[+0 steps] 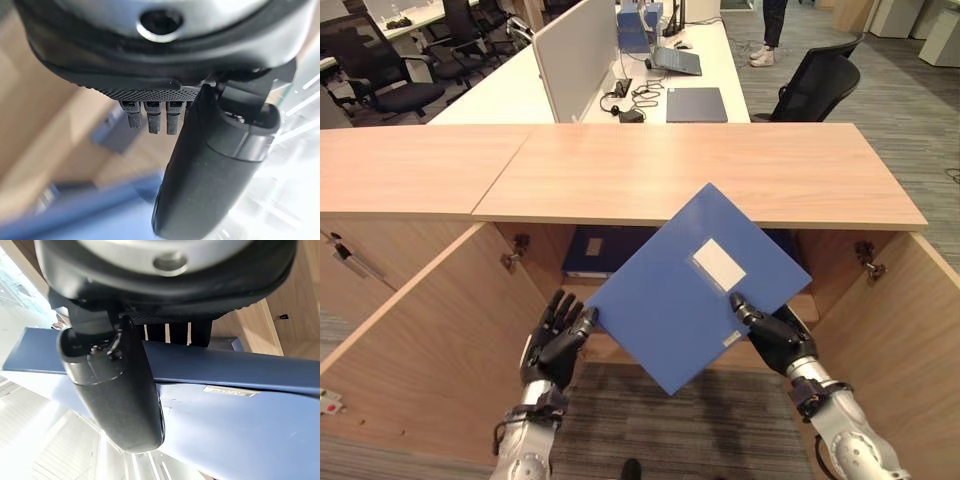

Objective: Put the empty folder in the office cabinet

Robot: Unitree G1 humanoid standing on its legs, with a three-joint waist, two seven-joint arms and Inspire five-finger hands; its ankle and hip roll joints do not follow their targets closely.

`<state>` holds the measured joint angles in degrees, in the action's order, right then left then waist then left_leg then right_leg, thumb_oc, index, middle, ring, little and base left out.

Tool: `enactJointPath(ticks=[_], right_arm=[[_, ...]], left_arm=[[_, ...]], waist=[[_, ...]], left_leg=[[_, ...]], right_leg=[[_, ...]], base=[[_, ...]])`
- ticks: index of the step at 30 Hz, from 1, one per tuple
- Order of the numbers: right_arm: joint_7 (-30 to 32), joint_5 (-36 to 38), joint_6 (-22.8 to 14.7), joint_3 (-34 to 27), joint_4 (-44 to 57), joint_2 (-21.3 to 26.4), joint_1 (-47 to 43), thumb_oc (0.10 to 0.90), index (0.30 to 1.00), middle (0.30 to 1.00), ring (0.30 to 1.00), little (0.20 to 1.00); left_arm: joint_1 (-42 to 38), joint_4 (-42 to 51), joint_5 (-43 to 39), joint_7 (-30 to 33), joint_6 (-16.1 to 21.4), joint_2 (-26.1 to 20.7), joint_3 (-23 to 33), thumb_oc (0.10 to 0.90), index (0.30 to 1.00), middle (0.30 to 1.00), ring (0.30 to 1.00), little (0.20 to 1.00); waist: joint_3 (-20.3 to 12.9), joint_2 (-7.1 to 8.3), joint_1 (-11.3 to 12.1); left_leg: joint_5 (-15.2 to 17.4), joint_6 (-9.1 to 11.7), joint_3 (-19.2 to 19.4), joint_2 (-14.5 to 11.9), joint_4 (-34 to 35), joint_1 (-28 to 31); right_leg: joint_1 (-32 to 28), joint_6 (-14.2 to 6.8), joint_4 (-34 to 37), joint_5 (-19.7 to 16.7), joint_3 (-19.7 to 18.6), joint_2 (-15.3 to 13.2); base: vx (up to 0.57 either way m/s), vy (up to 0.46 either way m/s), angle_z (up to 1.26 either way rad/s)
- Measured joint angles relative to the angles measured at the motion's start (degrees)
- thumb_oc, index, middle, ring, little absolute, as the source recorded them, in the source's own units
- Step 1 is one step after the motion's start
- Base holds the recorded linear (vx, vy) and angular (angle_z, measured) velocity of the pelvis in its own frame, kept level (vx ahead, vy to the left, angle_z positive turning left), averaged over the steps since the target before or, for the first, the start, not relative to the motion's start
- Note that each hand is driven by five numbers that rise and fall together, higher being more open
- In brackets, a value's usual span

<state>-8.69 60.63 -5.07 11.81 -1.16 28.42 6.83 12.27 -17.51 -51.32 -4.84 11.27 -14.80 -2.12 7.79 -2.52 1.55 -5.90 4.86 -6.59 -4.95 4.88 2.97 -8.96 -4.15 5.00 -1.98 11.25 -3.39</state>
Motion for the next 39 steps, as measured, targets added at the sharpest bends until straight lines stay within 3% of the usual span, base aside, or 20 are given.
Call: enactJointPath(ticks=[8,15,17,20,26,39], right_arm=[[-2.99,0.17,-0.03,-2.27,0.2,-1.33,-0.03,0.4,0.3,0.3,0.3,0.3],[-4.64,0.05,0.0,-2.21,-0.94,-3.16,0.99,0.4,0.3,0.3,0.3,0.3],[-5.25,0.09,-0.06,-2.52,-4.08,-6.02,3.09,0.4,0.3,0.3,0.3,0.3],[-5.17,0.37,-0.41,-1.67,-10.71,-9.7,4.17,0.4,0.3,0.3,0.3,0.3],[-2.73,0.34,0.18,-0.05,-20.46,-11.82,5.52,0.4,0.3,0.3,0.3,0.3],[-1.21,0.06,0.92,0.85,-31.53,-12.3,6.61,0.4,0.3,0.3,0.3,0.3]], left_arm=[[3.17,-22.61,10.81,-2.67,-2.72,0.22,-0.98,0.8,0.9,0.9,0.9,0.9],[-0.99,-43.3,20.6,-1.7,-3.43,2.76,1.15,0.8,0.9,0.9,0.9,0.9],[-1.83,-46.53,23.6,-1.53,-3.24,2.97,1.46,0.8,0.9,0.9,0.9,0.9],[-2.7,-47.59,27.68,0.2,-2.53,3.04,1.29,0.8,0.9,0.9,0.9,0.9],[-4.44,-47.61,33.31,1.31,-2.14,3.38,-0.61,0.8,0.9,0.9,0.9,0.9],[-6.33,-48.96,38.24,2.88,-1.26,2.53,-2.18,0.8,0.9,0.9,0.9,0.9]], waist=[[-0.02,0.34,-0.18],[-0.22,0.85,-0.24],[-0.41,1.28,-0.28],[-0.44,1.27,-0.43],[-0.51,1.27,-0.14],[-0.98,1.47,0.14]], left_leg=[[0.19,0.07,0.02,-0.01,0.0,-0.82],[0.23,0.14,0.08,0.02,0.0,-0.8],[0.59,0.64,0.03,-0.02,0.0,-0.74],[0.57,0.66,0.01,-0.01,0.01,-0.75],[0.56,0.67,-0.11,0.02,0.01,-0.96],[0.27,0.44,-0.44,0.04,0.01,-1.91]], right_leg=[[0.84,0.02,0.0,-0.02,0.01,0.0],[0.82,0.02,-0.01,-0.01,0.07,-0.05],[0.69,0.13,0.0,0.09,0.21,0.03],[0.66,0.14,-0.01,0.08,0.23,0.04],[0.75,0.14,-0.01,0.08,0.33,0.04],[1.55,0.19,-0.01,0.08,0.65,0.04]], base=[[0.0,0.0,0.0],[0.0,0.0,0.0],[0.0,0.0,0.0],[0.0,0.0,0.0],[0.0,0.0,0.0],[0.0,0.0,0.0]])
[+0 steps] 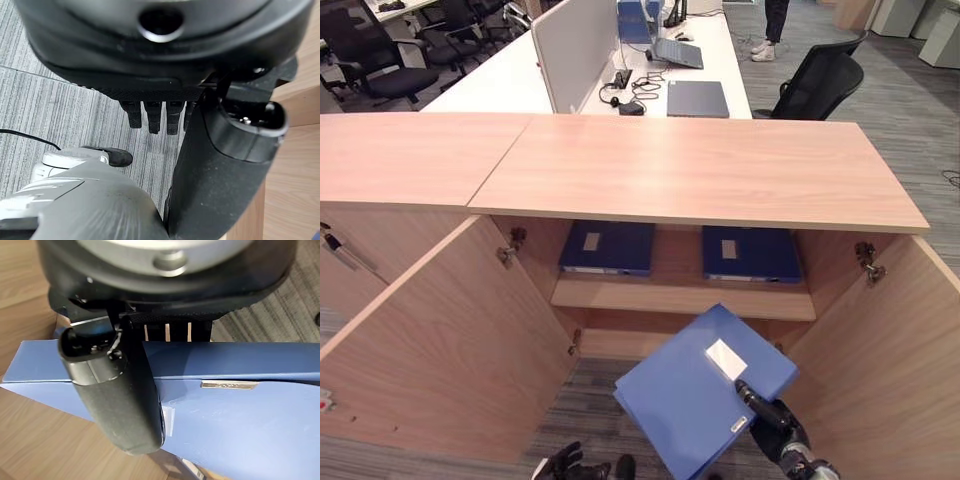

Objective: Put the empty folder in the office cabinet

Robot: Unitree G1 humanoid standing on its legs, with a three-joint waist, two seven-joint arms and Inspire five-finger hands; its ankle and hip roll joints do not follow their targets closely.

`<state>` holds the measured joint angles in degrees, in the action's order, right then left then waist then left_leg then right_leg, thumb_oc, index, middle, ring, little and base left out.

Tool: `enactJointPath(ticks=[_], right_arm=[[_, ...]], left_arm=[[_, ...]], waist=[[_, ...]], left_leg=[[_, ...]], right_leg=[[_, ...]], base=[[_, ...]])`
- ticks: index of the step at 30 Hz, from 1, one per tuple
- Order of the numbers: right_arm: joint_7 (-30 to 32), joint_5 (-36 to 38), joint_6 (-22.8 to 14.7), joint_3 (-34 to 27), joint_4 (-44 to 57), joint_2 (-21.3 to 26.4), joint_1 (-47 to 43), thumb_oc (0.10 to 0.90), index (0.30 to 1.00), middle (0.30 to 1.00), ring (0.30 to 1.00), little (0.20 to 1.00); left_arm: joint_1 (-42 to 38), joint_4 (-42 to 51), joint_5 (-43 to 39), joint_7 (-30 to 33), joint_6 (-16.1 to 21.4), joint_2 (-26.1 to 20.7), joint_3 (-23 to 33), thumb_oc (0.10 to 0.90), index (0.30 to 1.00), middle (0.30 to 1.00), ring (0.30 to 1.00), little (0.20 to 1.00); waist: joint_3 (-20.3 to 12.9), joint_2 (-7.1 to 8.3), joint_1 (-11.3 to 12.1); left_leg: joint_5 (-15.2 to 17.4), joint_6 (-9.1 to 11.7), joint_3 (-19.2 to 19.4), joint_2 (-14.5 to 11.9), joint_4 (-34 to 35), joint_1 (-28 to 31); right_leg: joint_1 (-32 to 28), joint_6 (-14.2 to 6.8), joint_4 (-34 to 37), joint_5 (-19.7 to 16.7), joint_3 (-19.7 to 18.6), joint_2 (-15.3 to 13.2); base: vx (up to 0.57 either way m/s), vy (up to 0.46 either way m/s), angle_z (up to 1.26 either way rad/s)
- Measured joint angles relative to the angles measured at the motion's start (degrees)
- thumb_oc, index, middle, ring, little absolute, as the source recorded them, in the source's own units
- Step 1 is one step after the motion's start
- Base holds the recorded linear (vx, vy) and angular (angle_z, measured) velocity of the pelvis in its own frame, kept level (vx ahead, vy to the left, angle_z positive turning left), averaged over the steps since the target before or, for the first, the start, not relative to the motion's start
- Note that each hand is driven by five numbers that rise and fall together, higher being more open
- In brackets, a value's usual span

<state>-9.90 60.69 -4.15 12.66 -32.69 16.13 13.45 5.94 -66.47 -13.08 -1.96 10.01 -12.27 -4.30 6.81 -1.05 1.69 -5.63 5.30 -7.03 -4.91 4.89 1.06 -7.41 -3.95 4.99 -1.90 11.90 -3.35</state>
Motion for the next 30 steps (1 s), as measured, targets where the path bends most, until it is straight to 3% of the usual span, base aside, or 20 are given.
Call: enactJointPath(ticks=[6,9,12,14,15,17,19,22,25,27,29,30], right_arm=[[0.67,0.43,0.05,-2.62,-2.18,-2.67,-0.33,0.4,0.3,0.3,0.3,0.3],[2.86,5.66,-2.05,-4.81,-2.21,-5.83,-2.72,0.4,0.3,0.3,0.3,0.3],[6.23,8.95,-5.62,-8.54,-2.2,-6.73,-13.71,0.4,0.3,0.3,0.3,0.3],[6.73,11.43,-9.43,-11.94,-3.97,-6.1,-21.62,0.4,0.3,0.3,0.3,0.3],[7.2,11.72,-9.63,-13.17,-6.43,-5.11,-25.52,0.4,0.3,0.3,0.3,0.3],[9.83,15.14,-14.2,-21.1,-11.33,-3.69,-36.3,0.4,0.3,0.3,0.3,0.3],[10.38,17.93,-17.68,-24.55,-11.39,-3.2,-39.64,0.4,0.3,0.3,0.3,0.3],[13.25,21.57,-20.37,-27.9,-16.29,1.61,-48.98,0.4,0.3,0.3,0.3,0.3],[14.51,23.39,-21.92,-29.26,-21.65,4.17,-53.58,0.4,0.3,0.3,0.3,0.3],[15.86,25.46,-22.13,-29.71,-25.85,9.08,-60.18,0.4,0.3,0.3,0.3,0.3],[16.26,26.88,-21.96,-31.35,-29.78,14.09,-65.58,0.4,0.3,0.3,0.3,0.3],[16.22,27.27,-20.43,-29.55,-36.75,19.29,-70.2,0.4,0.3,0.3,0.3,0.3]], left_arm=[[0.23,0.24,-0.01,0.51,0.09,-0.02,-0.65,0.8,0.9,0.9,0.9,0.9],[1.97,3.07,-0.03,1.51,0.38,-0.01,-2.75,0.8,0.9,0.9,0.9,0.9],[2.89,5.98,-0.04,1.61,0.43,-0.05,-5.84,0.8,0.9,0.9,0.9,0.9],[3.26,7.48,-0.04,1.53,0.52,-0.1,-7.22,0.8,0.9,0.9,0.9,0.9],[3.21,7.93,-0.02,1.52,0.52,-0.17,-7.44,0.8,0.9,0.9,0.9,0.9],[2.6,9.94,-0.1,1.44,0.88,-0.69,-9.52,0.8,0.9,0.9,0.9,0.9],[3.16,11.18,-0.33,1.44,1.16,-0.73,-9.56,0.8,0.9,0.9,0.9,0.9],[-0.58,13.48,-0.1,1.14,1.33,-2.9,-14.5,0.8,0.9,0.9,0.9,0.9],[-2.06,13.67,-0.12,1.2,1.6,-3.91,-14.92,0.8,0.9,0.9,0.9,0.9],[-5.09,14.15,-0.14,0.76,1.62,-5.03,-16.75,0.8,0.9,0.9,0.9,0.9],[-5.47,15.79,-0.16,-0.08,2.03,-6.96,-18.27,0.8,0.9,0.9,0.9,0.9],[-5.54,17.07,-0.18,-0.96,2.14,-8.04,-19.34,0.8,0.9,0.9,0.9,0.9]], waist=[[-0.21,-0.11,-0.03],[-0.53,-0.74,-0.01],[-0.75,-2.54,0.47],[-0.84,-3.63,2.21],[-0.84,-3.89,2.55],[-0.55,-4.92,4.69],[-0.23,-5.35,6.59],[4.24,-7.97,6.76],[6.65,-8.9,7.17],[9.76,-10.67,7.81],[12.11,-11.48,8.55],[12.5,-12.06,9.73]], left_leg=[[-0.01,0.0,0.01,-0.01,0.0,0.0],[0.02,0.02,0.08,0.04,0.01,-0.07],[-0.11,-0.28,-0.27,0.18,0.02,-1.25],[-0.52,-0.11,-0.54,0.27,0.01,-1.57],[-0.74,-0.17,-0.93,0.28,0.01,-2.02],[-1.72,0.01,-2.89,0.32,-0.06,-4.23],[-2.16,-0.01,-3.21,0.45,-0.24,-5.35],[-3.38,0.29,-5.03,0.68,-0.26,-8.55],[-3.77,0.3,-5.53,0.91,-0.27,-11.19],[-4.45,0.07,-5.26,1.05,-0.28,-13.44],[-4.49,0.02,-4.51,1.74,-0.29,-15.05],[-4.53,-0.04,-3.64,2.23,-0.31,-16.19]], right_leg=[[0.04,0.04,0.0,-0.03,-0.05,0.02],[0.14,0.05,0.01,-0.05,-0.12,-0.03],[1.11,0.0,0.02,-0.42,0.12,-0.11],[1.24,-0.04,0.03,-0.39,0.46,-0.12],[1.54,-0.03,0.02,-0.4,0.75,-0.12],[3.17,0.0,0.02,-0.44,2.78,0.05],[4.01,0.04,0.0,-0.44,3.15,0.15],[6.42,0.0,-0.02,-0.8,4.83,0.08],[8.95,-0.06,-0.02,-0.82,5.33,-0.14],[11.23,-0.3,-0.05,-1.59,5.07,-0.3],[13.11,-0.34,-0.07,-1.75,4.59,-1.07],[15.37,-0.71,-1.71,-1.42,3.7,-2.0]], base=[[0.0,0.0,0.0],[0.0,0.012,0.0],[0.0,0.027,0.05],[-0.01,0.019,0.09],[-0.01,0.01,0.22],[-0.02,0.001,0.4],[-0.05,0.007,0.2],[-0.04,0.02,0.28],[-0.03,0.025,0.07],[-0.01,0.041,-0.06],[-0.02,0.102,-0.12],[-0.04,0.123,-0.25]])
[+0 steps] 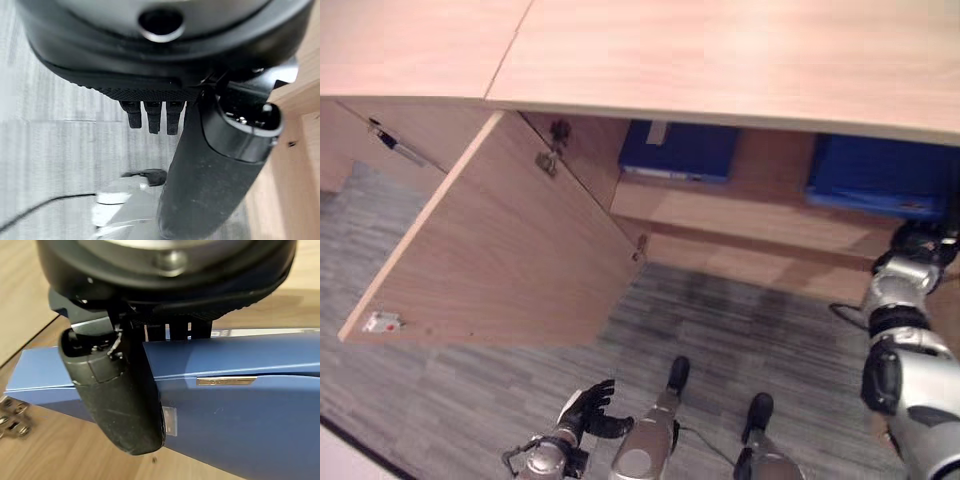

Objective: Put the empty folder in the office cabinet

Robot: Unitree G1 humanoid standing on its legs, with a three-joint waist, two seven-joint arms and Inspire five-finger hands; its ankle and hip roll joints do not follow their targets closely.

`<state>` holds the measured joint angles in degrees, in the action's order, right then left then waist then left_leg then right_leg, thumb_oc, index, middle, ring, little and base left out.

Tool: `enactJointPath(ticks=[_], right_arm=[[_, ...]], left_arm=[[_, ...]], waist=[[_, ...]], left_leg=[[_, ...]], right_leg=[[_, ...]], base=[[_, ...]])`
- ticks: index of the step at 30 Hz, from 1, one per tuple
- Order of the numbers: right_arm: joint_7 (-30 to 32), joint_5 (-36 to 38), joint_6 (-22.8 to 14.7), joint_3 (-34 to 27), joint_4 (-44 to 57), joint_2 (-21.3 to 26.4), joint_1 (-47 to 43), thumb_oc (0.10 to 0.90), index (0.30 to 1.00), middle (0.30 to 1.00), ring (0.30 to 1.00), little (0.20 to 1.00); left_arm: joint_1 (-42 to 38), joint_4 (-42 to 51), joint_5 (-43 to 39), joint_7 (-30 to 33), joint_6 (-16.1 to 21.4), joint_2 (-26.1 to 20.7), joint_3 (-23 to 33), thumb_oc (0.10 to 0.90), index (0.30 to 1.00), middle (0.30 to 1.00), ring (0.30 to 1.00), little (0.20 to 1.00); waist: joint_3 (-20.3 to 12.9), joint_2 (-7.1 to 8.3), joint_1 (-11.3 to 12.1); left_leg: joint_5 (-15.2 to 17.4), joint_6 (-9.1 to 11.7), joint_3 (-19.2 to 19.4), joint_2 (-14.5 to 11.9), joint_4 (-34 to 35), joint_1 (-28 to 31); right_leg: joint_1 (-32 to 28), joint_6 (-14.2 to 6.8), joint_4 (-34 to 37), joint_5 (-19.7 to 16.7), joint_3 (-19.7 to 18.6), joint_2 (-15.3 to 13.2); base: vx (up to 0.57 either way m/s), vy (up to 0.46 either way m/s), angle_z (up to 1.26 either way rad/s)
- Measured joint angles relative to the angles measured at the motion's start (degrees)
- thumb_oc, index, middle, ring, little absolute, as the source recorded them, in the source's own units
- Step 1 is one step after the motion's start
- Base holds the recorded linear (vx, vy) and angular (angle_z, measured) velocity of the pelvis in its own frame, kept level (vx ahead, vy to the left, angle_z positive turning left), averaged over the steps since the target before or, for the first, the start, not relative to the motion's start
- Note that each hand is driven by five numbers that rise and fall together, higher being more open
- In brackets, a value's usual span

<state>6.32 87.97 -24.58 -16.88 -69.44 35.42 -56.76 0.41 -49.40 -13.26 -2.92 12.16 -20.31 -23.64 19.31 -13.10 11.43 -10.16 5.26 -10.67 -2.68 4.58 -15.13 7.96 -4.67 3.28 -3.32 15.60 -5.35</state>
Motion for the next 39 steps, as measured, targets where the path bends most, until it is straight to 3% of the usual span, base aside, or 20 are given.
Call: enactJointPath(ticks=[1,3,8,17,24,30,39], right_arm=[[0.15,-0.02,0.98,2.8,-3.82,5.36,-4.12,0.4,0.3,0.3,0.3,0.3],[0.23,0.02,1.21,2.97,-4.49,9.69,-6.68,0.4,0.3,0.3,0.3,0.3],[1.71,0.25,3.03,3.85,-5.76,10.97,-7.7,0.4,0.3,0.3,0.3,0.3],[1.78,-0.4,5.34,10.7,-7.9,12.72,-15.52,0.4,0.3,0.3,0.3,0.3],[2.48,-2.64,7.38,18.46,-9.67,18.0,-24.42,0.4,0.3,0.3,0.3,0.3],[2.46,-4.54,7.62,19.86,-9.64,18.29,-25.65,0.4,0.3,0.3,0.3,0.3],[3.2,-3.96,7.46,18.53,-9.64,18.31,-25.56,0.4,0.3,0.3,0.3,0.3]], left_arm=[[-0.31,2.4,0.03,-0.48,1.09,-1.93,-2.85,0.8,0.9,0.9,0.9,0.9],[-1.96,2.59,0.05,-1.5,1.9,-2.79,-4.15,0.8,0.9,0.9,0.9,0.9],[-4.25,0.96,0.15,-1.5,2.14,-3.61,-4.26,0.8,0.9,0.9,0.9,0.9],[-4.74,1.45,0.22,-2.78,2.91,-3.69,-6.55,0.8,0.9,0.9,0.9,0.9],[-4.27,2.29,0.23,-3.06,3.04,-4.55,-7.08,0.8,0.9,0.9,0.9,0.9],[-3.48,2.86,0.25,-3.96,3.15,-5.35,-7.16,0.8,0.9,0.9,0.9,0.9],[-3.2,2.89,0.64,-3.99,3.31,-5.35,-7.69,0.8,0.9,0.9,0.9,0.9]], waist=[[1.16,-1.06,1.21],[2.52,-2.53,1.27],[2.62,-2.36,1.4],[2.56,-2.21,1.29],[2.38,-2.25,1.35],[1.09,-2.55,1.54],[0.28,-3.65,1.56]], left_leg=[[-0.24,-0.33,1.08,0.59,-0.38,-1.42],[-0.27,-0.38,1.08,2.35,-1.48,-3.1],[-0.28,-0.42,1.04,5.32,-2.41,-3.28],[-0.24,-0.49,1.28,6.05,-4.38,-5.33],[-0.56,-1.42,1.52,6.82,-5.74,-8.55],[-1.07,-1.75,2.38,7.19,-6.59,-11.35],[-1.95,-1.58,2.24,8.25,-6.55,-11.92]], right_leg=[[3.8,-0.53,-4.99,2.19,-0.92,-1.33],[7.7,-1.12,-11.67,5.44,-1.23,-3.51],[11.4,-2.43,-21.38,11.37,-4.87,-7.3],[17.25,-3.31,-30.56,14.52,-8.38,-8.5],[24.31,-0.78,-39.05,17.62,-10.81,-9.25],[28.7,-0.07,-42.66,17.69,-11.99,-9.64],[29.81,-0.27,-43.97,18.07,-12.2,-10.83]], base=[[-0.03,0.107,-0.2],[0.02,0.049,0.1],[0.03,0.036,0.21],[0.02,0.011,0.01],[0.02,0.005,0.02],[0.02,0.01,0.0],[0.02,0.014,0.04]])
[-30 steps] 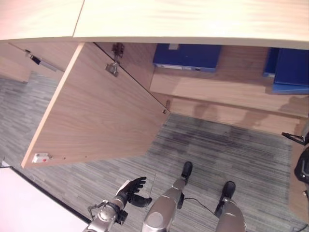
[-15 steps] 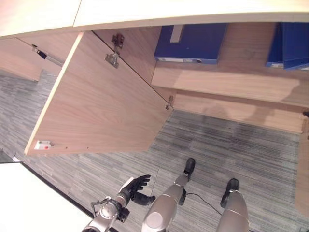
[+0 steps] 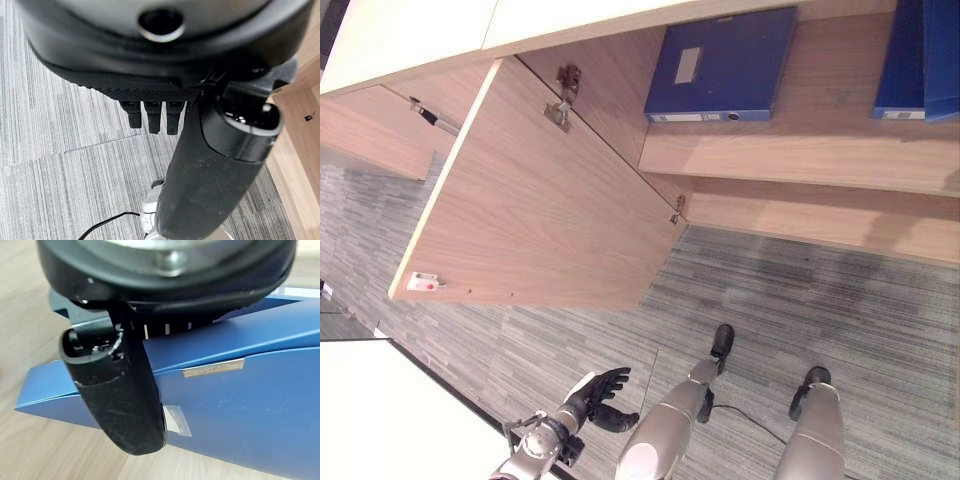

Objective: Put the empty folder in the office cabinet

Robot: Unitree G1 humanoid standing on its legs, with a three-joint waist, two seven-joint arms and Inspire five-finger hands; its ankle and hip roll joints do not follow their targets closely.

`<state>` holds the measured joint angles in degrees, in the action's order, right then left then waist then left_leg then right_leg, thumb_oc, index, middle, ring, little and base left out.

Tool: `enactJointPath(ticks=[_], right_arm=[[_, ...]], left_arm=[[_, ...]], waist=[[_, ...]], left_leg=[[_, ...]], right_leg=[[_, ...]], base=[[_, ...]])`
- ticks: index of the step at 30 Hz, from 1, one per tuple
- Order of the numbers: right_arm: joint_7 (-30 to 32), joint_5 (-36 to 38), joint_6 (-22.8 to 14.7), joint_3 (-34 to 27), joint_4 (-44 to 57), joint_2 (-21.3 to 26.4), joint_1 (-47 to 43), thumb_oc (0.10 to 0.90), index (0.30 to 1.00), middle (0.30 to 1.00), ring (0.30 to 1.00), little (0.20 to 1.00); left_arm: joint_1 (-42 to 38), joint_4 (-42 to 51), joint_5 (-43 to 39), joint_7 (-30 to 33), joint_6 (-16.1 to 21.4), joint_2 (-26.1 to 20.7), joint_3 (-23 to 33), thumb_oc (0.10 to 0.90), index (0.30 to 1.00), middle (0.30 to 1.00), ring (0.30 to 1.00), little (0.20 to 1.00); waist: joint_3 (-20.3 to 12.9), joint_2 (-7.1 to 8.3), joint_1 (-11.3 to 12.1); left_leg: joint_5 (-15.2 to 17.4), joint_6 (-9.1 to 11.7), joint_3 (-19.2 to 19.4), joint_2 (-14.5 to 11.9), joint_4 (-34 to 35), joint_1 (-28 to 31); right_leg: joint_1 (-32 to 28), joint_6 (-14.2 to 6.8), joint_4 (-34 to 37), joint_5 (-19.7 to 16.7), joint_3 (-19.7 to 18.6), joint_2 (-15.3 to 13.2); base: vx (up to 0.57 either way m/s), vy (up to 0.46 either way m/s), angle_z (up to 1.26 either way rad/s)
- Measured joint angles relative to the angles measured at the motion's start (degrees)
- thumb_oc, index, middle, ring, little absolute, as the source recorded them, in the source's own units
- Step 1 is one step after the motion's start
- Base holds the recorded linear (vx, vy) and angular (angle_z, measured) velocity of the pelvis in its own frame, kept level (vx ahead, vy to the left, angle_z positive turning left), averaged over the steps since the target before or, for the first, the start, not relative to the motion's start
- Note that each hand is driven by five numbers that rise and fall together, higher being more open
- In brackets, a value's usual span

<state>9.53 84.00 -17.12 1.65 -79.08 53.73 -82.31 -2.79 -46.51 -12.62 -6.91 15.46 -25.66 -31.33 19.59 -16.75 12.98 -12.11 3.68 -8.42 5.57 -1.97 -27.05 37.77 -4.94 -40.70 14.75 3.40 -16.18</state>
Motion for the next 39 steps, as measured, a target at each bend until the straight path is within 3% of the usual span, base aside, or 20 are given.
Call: enactJointPath(ticks=[8,12,14,17,21,23,25,26,27,28,30,31,32,33,34,35,36,37,39], right_arm=[[0.5,3.51,-1.86,-1.96,1.28,-1.65,0.98,0.4,0.3,0.3,0.3,0.3],[0.74,3.94,-1.94,-2.05,0.48,-2.13,2.09,0.4,0.3,0.3,0.3,0.3],[0.78,3.94,-2.34,-2.11,0.61,-3.87,4.85,0.4,0.3,0.3,0.3,0.3],[1.02,3.9,-1.61,-1.97,1.31,-5.4,8.0,0.4,0.3,0.3,0.3,0.3],[0.58,3.8,-1.52,-2.6,2.83,-7.15,12.09,0.4,0.3,0.3,0.3,0.3],[0.54,4.03,-1.69,-5.46,2.9,-7.98,15.71,0.4,0.3,0.3,0.3,0.3],[1.02,4.41,-2.14,-7.61,2.38,-8.56,17.5,0.4,0.3,0.3,0.3,0.3],[1.32,4.44,-3.45,-7.0,2.65,-9.74,16.88,0.4,0.3,0.3,0.3,0.3],[1.1,4.43,-3.67,-7.13,3.09,-10.25,16.65,0.4,0.3,0.3,0.3,0.3],[1.08,4.32,-3.22,-8.8,2.61,-10.89,16.67,0.4,0.3,0.3,0.3,0.3],[1.36,4.37,-3.15,-10.63,2.4,-11.32,16.33,0.4,0.3,0.3,0.3,0.3],[1.02,4.35,-2.94,-10.77,2.62,-11.86,15.36,0.4,0.3,0.3,0.3,0.3],[0.72,4.24,-2.42,-10.43,3.03,-11.95,14.69,0.4,0.3,0.3,0.3,0.3],[0.56,4.21,-2.38,-10.27,3.4,-12.01,14.82,0.4,0.3,0.3,0.3,0.3],[0.09,4.21,-2.15,-10.4,1.53,-12.13,14.88,0.4,0.3,0.3,0.3,0.3],[0.49,4.19,-1.61,-10.39,1.38,-12.17,15.69,0.4,0.3,0.3,0.3,0.3],[0.51,3.96,-0.69,-8.6,1.72,-12.72,17.0,0.4,0.3,0.3,0.3,0.3],[0.11,3.9,0.05,-7.63,2.06,-13.59,17.79,0.4,0.3,0.3,0.3,0.3],[0.08,4.03,0.78,-7.34,2.57,-14.56,17.83,0.4,0.3,0.3,0.3,0.3]], left_arm=[[-0.71,0.27,-0.1,0.13,0.08,-0.07,-0.08,0.8,0.9,0.9,0.9,0.9],[-1.08,-0.11,-0.41,0.42,0.1,-0.07,0.05,0.8,0.9,0.9,0.9,0.9],[-0.68,-0.54,-0.53,1.04,-0.03,-0.21,-0.33,0.8,0.9,0.9,0.9,0.9],[-0.46,-0.46,-0.5,1.25,-0.07,-0.21,-1.29,0.8,0.9,0.9,0.9,0.9],[0.66,-1.22,-0.33,0.95,-0.04,-0.03,-1.49,0.8,0.9,0.9,0.9,0.9],[1.0,-1.96,0.01,0.59,-0.19,-0.51,-1.78,0.8,0.9,0.9,0.9,0.9],[1.14,-2.14,-0.07,0.18,-0.03,-1.47,-1.54,0.8,0.9,0.9,0.9,0.9],[0.62,-2.56,-0.22,0.04,-0.05,-2.71,-1.66,0.8,0.9,0.9,0.9,0.9],[0.06,-2.8,-0.27,0.09,-0.2,-2.89,-1.32,0.8,0.9,0.9,0.9,0.9],[-0.31,-3.64,-0.61,0.16,-0.4,-2.63,0.84,0.8,0.9,0.9,0.9,0.9],[-0.94,-3.69,-0.88,0.35,-0.3,-2.75,2.01,0.8,0.9,0.9,0.9,0.9],[-1.87,-4.6,-1.2,0.32,-0.4,-2.71,2.44,0.8,0.9,0.9,0.9,0.9],[-3.02,-5.66,-1.27,0.31,-0.65,-2.26,3.23,0.8,0.9,0.9,0.9,0.9],[-3.69,-6.47,-1.28,0.28,-0.69,-1.94,3.91,0.8,0.9,0.9,0.9,0.9],[-4.27,-9.25,-0.97,0.33,-0.64,-0.62,5.47,0.8,0.9,0.9,0.9,0.9],[-4.1,-9.95,-0.79,0.55,-0.81,0.36,7.06,0.8,0.9,0.9,0.9,0.9],[-3.48,-10.29,-0.67,1.51,-0.83,0.91,7.28,0.8,0.9,0.9,0.9,0.9],[-2.99,-10.04,-0.53,1.69,-0.55,1.17,6.77,0.8,0.9,0.9,0.9,0.9],[-2.54,-9.0,0.06,1.27,-0.34,2.59,4.27,0.8,0.9,0.9,0.9,0.9]], waist=[[-0.17,-0.07,-0.11],[-0.04,0.1,-0.09],[0.06,1.06,-0.01],[0.41,2.7,-0.69],[0.61,3.37,-2.68],[0.68,3.93,-2.61],[0.16,4.45,-2.42],[0.7,5.1,-3.2],[0.76,4.78,-3.21],[0.83,4.89,-3.17],[1.06,5.17,-2.37],[1.24,5.22,-2.12],[1.55,5.24,-2.12],[2.19,5.43,-2.24],[2.16,5.43,-2.81],[2.22,5.21,-3.13],[2.22,5.19,-3.31],[2.36,5.09,-3.81],[2.35,4.57,-4.83]], left_leg=[[0.72,0.15,0.25,0.99,-3.41,-3.04],[4.83,0.36,0.18,1.24,-12.44,-7.6],[6.63,0.49,0.2,0.67,-15.5,-8.52],[6.76,0.97,0.54,-0.65,-15.52,-8.58],[7.25,1.11,4.64,-3.22,-15.03,-7.42],[7.28,0.17,5.08,-3.04,-13.59,-4.63],[7.64,-0.53,5.05,-2.7,-12.69,-3.04],[9.4,-1.38,4.89,-2.75,-16.25,-4.19],[10.58,-1.95,5.25,-3.93,-17.9,-5.13],[11.53,-3.17,4.83,-4.21,-18.33,-4.65],[12.3,-3.7,5.08,-4.19,-17.82,-3.22],[12.78,-3.11,5.61,-4.34,-16.48,-2.29],[12.21,-3.22,6.28,-4.4,-15.31,-1.38],[12.62,-2.66,6.67,-4.39,-15.13,-0.44],[13.63,-1.43,6.81,-4.4,-14.76,0.85],[14.04,-1.08,6.2,-4.73,-15.09,1.58],[14.59,-0.3,5.16,-5.3,-14.58,2.68],[14.63,0.39,3.5,-6.02,-13.74,3.52],[14.13,1.53,1.68,-7.61,-10.49,6.13]], right_leg=[[3.04,-0.27,-3.31,1.22,-1.55,-0.53],[5.02,0.69,-7.01,2.71,-1.59,-0.33],[5.08,1.08,-8.14,3.61,-1.56,0.34],[4.92,1.61,-8.0,3.49,-0.98,1.84],[2.14,1.47,-4.8,2.85,0.06,1.7],[-2.04,-0.21,0.34,1.04,0.33,2.68],[-3.9,-0.52,2.09,-0.15,0.52,2.5],[0.15,-6.83,-4.96,-4.85,1.34,0.7],[2.42,-8.48,-7.67,-8.03,2.32,0.1],[1.91,-9.02,-7.17,-8.12,4.59,-1.17],[0.22,-7.9,-4.69,-6.31,6.75,-3.22],[-0.15,-7.68,0.72,-5.88,8.01,-4.51],[-0.56,-8.22,9.95,-6.88,8.91,-5.61],[-0.03,-8.14,13.15,-8.1,9.28,-6.61],[-1.58,-7.73,21.81,-12.01,10.23,-7.58],[-3.84,-7.3,27.02,-15.15,9.81,-7.17],[-5.77,-7.1,29.31,-20.42,9.64,-5.99],[-6.71,-6.35,29.36,-22.81,7.56,-3.82],[-5.85,-1.68,24.56,-21.27,7.17,-2.19]], base=[[-0.03,-0.026,0.03],[0.01,-0.08,0.05],[0.04,-0.054,-0.06],[0.05,0.009,-0.06],[0.15,0.112,0.02],[0.13,0.032,-0.25],[0.05,0.044,-0.1],[0.14,0.017,-0.22],[0.22,-0.023,-0.29],[0.17,-0.005,-0.22],[0.25,-0.077,-0.19],[0.34,-0.143,-0.28],[0.46,-0.222,-0.19],[0.46,-0.236,0.01],[0.46,-0.223,0.14],[0.16,-0.094,0.19],[0.19,-0.075,0.21],[0.1,-0.07,0.36],[0.21,-0.153,0.33]])
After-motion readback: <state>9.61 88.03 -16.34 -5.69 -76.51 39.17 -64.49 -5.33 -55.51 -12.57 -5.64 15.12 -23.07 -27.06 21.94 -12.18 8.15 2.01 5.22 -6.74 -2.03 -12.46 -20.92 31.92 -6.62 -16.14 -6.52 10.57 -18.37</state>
